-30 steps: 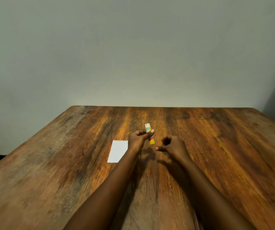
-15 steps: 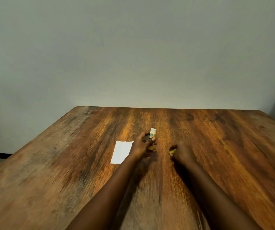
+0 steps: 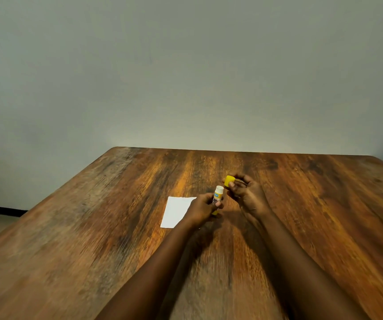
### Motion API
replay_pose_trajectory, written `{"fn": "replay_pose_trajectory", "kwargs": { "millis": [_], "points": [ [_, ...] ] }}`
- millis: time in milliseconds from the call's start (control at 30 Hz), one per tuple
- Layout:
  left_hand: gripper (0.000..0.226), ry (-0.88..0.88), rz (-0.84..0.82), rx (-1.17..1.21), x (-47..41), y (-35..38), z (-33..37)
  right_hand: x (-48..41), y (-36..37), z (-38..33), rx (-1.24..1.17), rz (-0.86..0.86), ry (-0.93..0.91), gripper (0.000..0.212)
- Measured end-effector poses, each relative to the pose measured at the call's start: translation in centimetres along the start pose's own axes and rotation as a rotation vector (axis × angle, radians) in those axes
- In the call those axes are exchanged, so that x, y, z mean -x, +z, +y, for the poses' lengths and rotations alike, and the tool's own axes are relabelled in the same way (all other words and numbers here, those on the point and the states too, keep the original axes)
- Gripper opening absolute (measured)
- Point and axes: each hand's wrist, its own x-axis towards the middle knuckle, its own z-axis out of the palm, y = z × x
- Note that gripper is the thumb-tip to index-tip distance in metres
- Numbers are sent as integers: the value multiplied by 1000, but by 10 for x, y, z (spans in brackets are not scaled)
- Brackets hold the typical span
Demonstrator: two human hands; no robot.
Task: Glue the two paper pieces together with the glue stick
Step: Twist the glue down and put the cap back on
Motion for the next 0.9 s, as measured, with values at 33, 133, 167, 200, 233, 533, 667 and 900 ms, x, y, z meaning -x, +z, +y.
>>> {"fn": "replay_pose_trajectory", "kwargs": {
  "millis": [33, 133, 167, 200, 233, 533, 667, 900],
  "points": [
    [31, 9, 0, -10, 0, 0, 0, 1, 1, 1, 29, -6, -5, 19],
    [28, 40, 11, -33, 2, 1, -1, 0, 4, 4, 115, -29, -23, 23],
    [27, 51, 10, -38, 3, 1, -1, -1, 4, 4, 129, -46, -30, 23],
    [27, 60, 9, -41, 4, 1, -1, 0, 4, 4, 145, -62, -38, 23],
    [26, 67, 12, -48, 4, 1, -1, 0, 4, 3, 166, -76, -46, 22],
    [28, 141, 106, -219, 8, 2, -2, 3, 9, -6, 609, -6, -261, 27],
    [29, 143, 118, -291, 7, 2, -1, 5, 7, -9, 654, -13, -273, 29],
    [25, 133, 155, -322, 5, 4, 2, 3, 8, -13, 755, -10, -306, 15]
  ]
}}
